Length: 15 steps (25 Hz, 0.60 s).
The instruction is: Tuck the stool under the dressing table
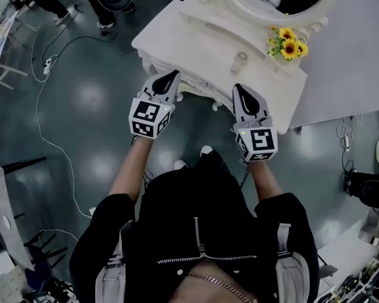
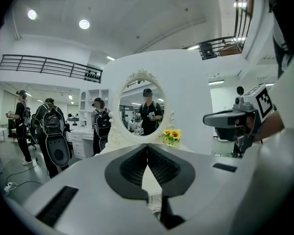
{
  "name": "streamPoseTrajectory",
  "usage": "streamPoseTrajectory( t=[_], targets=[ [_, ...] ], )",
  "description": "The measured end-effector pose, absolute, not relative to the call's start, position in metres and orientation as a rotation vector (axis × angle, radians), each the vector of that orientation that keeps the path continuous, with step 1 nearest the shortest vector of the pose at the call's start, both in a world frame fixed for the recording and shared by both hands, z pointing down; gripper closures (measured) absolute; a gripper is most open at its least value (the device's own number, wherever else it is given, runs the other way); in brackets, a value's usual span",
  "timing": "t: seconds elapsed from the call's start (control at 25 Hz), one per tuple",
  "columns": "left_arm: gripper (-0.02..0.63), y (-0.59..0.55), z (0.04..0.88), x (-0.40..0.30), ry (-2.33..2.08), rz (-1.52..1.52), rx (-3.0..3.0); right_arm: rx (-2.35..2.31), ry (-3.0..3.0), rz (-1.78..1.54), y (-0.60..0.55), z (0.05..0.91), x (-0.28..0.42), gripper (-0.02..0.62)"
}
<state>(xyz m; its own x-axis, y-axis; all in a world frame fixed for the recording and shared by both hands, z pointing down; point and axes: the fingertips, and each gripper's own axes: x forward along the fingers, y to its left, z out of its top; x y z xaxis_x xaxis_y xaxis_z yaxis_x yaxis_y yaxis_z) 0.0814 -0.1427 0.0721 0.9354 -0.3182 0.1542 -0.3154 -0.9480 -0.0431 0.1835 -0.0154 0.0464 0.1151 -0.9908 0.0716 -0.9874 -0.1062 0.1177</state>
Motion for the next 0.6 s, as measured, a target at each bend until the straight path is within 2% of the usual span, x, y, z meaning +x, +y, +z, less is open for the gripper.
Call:
streamPoseTrajectory(
  t=[0.6],
  targets=[
    [0.584,-0.129,0.075,0.072,0.495,-0.225,-3.097,2.263,-1.975,-0.017,-0.003,0.049,0.183,0.592]
  ],
)
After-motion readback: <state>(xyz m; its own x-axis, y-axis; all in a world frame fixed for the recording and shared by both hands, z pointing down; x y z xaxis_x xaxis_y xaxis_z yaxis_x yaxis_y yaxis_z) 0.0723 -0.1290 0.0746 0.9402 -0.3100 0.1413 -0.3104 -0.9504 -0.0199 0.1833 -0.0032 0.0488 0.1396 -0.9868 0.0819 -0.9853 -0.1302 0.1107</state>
